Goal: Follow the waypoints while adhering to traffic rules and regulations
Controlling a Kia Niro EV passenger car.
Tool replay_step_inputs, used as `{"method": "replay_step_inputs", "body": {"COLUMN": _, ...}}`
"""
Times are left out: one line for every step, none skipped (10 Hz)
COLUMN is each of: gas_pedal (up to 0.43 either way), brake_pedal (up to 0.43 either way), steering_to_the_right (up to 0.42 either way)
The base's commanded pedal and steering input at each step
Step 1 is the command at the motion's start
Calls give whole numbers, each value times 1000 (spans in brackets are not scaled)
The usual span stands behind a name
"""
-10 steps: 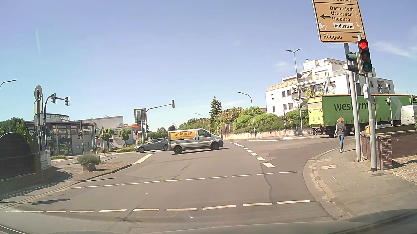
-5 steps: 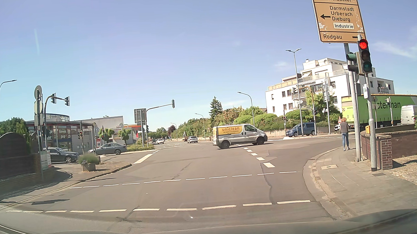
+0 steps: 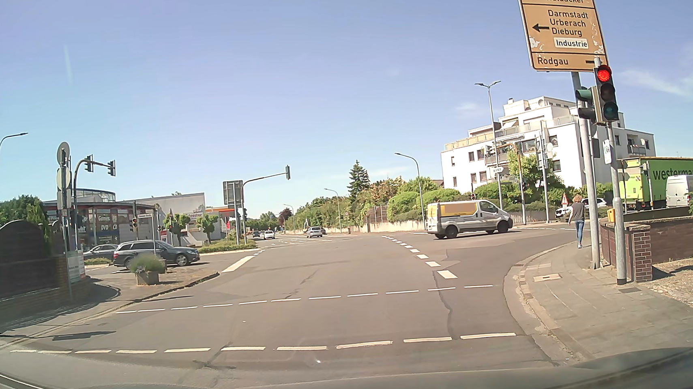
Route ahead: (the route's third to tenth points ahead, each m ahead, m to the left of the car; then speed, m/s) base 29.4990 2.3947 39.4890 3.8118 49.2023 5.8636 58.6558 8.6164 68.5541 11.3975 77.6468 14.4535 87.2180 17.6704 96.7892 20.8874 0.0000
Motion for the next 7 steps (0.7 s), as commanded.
{"method": "replay_step_inputs", "body": {"gas_pedal": 0, "brake_pedal": 366, "steering_to_the_right": -4}}
{"method": "replay_step_inputs", "body": {"gas_pedal": 0, "brake_pedal": 366, "steering_to_the_right": -4}}
{"method": "replay_step_inputs", "body": {"gas_pedal": 0, "brake_pedal": 366, "steering_to_the_right": -4}}
{"method": "replay_step_inputs", "body": {"gas_pedal": 0, "brake_pedal": 366, "steering_to_the_right": -4}}
{"method": "replay_step_inputs", "body": {"gas_pedal": 0, "brake_pedal": 366, "steering_to_the_right": -4}}
{"method": "replay_step_inputs", "body": {"gas_pedal": 0, "brake_pedal": 366, "steering_to_the_right": -4}}
{"method": "replay_step_inputs", "body": {"gas_pedal": 0, "brake_pedal": 366, "steering_to_the_right": -4}}
